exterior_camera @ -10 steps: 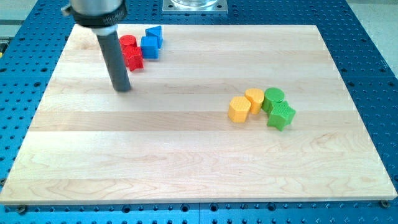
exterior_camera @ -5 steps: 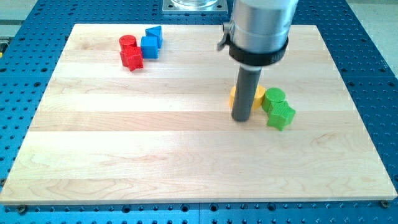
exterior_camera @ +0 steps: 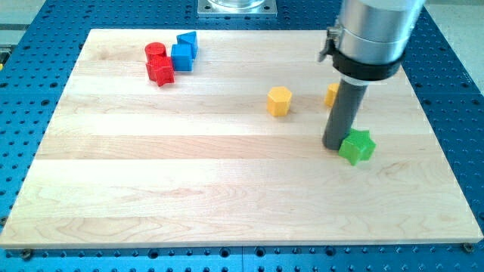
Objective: Separate the yellow and green blocks
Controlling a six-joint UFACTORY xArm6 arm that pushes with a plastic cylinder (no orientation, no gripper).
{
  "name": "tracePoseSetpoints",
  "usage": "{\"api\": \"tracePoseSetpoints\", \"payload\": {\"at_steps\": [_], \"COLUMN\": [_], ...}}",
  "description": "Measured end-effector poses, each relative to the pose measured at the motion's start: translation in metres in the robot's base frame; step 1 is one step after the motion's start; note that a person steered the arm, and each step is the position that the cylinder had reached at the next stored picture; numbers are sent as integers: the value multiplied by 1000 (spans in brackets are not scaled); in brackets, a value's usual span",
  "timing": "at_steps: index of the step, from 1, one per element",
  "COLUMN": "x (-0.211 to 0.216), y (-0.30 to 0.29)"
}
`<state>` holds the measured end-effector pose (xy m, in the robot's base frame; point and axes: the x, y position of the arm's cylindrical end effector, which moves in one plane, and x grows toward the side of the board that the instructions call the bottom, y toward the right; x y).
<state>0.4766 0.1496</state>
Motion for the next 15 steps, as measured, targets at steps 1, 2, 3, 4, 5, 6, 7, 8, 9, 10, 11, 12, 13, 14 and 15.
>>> {"api": "tracePoseSetpoints", "payload": {"at_steps": [1, 2, 3, 4, 5, 6, 7, 8, 9, 10, 11, 12, 13, 14, 15], "x": [-25, -44, -69, -84, -85, -124, -147, -122, -112, -113, -96, -110, -110, -110, -69], "y": [4, -1, 3, 8, 3, 2, 9, -16, 18, 37, 66, 104, 111, 141, 126]}}
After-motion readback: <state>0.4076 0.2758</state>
